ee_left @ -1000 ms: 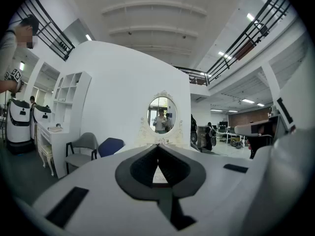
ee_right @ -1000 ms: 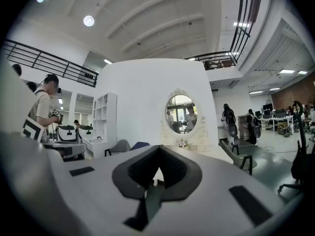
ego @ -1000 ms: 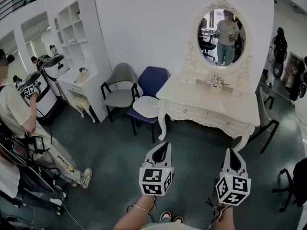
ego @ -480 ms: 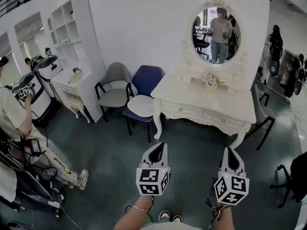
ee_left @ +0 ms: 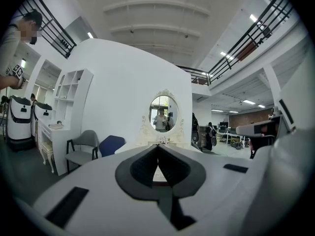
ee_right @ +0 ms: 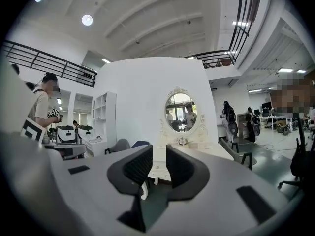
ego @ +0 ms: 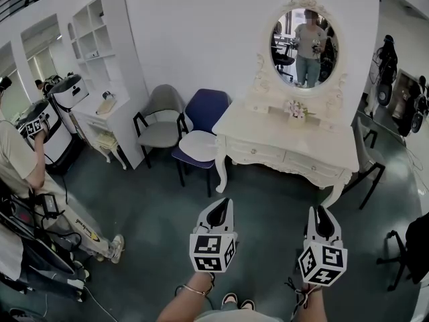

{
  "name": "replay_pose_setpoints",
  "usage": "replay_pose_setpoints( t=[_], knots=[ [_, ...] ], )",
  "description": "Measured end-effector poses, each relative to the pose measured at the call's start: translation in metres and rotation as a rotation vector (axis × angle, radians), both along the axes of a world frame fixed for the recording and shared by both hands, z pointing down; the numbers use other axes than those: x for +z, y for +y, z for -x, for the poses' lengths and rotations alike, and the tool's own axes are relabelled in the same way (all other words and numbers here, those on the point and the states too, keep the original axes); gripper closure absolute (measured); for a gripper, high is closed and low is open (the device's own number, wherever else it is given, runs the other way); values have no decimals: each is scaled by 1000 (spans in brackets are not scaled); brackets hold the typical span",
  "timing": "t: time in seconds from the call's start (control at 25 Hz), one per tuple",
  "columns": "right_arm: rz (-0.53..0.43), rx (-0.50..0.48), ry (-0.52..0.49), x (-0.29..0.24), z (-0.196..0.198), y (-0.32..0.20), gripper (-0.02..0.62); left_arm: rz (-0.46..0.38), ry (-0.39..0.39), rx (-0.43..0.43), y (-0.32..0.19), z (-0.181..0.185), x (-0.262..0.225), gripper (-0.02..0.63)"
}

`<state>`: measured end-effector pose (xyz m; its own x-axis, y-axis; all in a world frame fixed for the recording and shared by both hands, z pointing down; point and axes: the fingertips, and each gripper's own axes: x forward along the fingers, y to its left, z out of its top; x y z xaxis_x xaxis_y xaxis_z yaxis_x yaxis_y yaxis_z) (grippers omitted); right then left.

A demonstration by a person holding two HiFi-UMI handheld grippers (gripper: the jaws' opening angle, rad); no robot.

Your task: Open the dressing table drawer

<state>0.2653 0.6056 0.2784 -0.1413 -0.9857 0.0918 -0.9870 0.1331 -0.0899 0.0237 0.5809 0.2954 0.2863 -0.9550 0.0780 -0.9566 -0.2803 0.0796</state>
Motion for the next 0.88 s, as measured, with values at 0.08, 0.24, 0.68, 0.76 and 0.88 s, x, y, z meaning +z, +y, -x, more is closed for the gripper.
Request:
replay_pose_setpoints(
  t=[0.08,0.24,0.68,0.76,0.88],
  knots=[
    [3,-1,1,3,0,0,499,2,0,-4,1,2,3,588],
    [9,0,1,5,1,-1,483,7,0,-12,0,5,5,588],
    [12,6,4,9,1,-6,440,7,-4,-21,-4,10,9,588],
    [13,10,5,10,1,-8,440,6,-6,-22,-6,12,9,588],
    [14,17,5,11,2,-12,440,5,-11,-23,-9,17,9,588]
  ],
)
